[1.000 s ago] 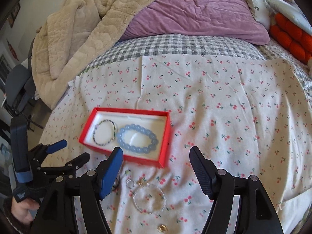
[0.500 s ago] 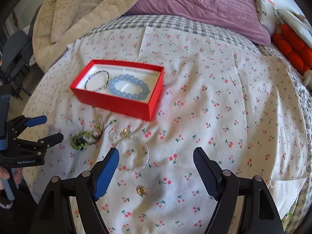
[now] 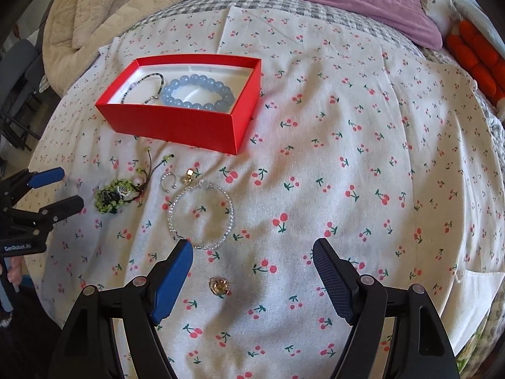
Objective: Organize jewelry
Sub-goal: 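Grasp the green beaded pendant necklace with the left tool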
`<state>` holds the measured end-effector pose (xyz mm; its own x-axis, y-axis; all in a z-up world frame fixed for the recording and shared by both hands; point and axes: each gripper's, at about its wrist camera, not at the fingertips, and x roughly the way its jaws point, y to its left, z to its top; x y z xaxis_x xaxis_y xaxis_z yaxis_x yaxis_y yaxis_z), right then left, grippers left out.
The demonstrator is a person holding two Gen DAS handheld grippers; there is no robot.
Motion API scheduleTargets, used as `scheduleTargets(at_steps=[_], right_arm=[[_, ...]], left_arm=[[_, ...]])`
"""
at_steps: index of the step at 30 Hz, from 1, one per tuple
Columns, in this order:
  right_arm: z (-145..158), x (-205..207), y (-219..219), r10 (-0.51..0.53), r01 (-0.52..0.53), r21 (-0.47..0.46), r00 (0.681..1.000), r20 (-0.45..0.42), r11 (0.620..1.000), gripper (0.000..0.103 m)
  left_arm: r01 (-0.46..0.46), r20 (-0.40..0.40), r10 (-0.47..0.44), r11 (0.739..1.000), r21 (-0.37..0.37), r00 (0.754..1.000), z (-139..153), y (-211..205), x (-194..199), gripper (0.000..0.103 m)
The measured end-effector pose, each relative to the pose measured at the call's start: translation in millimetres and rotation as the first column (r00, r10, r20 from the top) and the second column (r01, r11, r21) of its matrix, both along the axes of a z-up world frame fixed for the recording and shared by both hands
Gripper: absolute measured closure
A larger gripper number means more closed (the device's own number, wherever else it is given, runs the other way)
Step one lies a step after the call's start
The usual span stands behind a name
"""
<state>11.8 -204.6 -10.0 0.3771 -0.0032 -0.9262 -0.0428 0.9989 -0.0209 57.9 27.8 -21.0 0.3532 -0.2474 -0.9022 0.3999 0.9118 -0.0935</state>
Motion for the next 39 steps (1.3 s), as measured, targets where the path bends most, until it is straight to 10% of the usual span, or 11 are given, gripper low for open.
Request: scheduleTargets(at_steps=[8,19,29,39], right_arm=[[-6,4,-1,-0.004,0.004,-0.005,1.000,-0.022,1.000,0.023],[-8,6,-2,-0.001,0.001,-0.018,1.000,-0.024,1.000,0.023],[-16,10,5,0.015,-0.016,-0.036,0.999,-0.045,0.999,0.023],[-25,14,8,0.024,-0.027,-0.055,0.998,-0.065,0.998,0.023]], left_arm=[[0.041,-0.022,-0.041,0.999,0.004,0.999,-13,-12,18,0.045],[0.219,-0.009,-0.220,0.969,0.112,0.976,-29,-49,-2,0.052],[0.264,-0.043,-0.262,0.963,0.054,0.964,-31,-60,-11,0.093],[0.274,-0.027,-0.273,0.961,0.030,0.962,-31,-58,-20,0.089]])
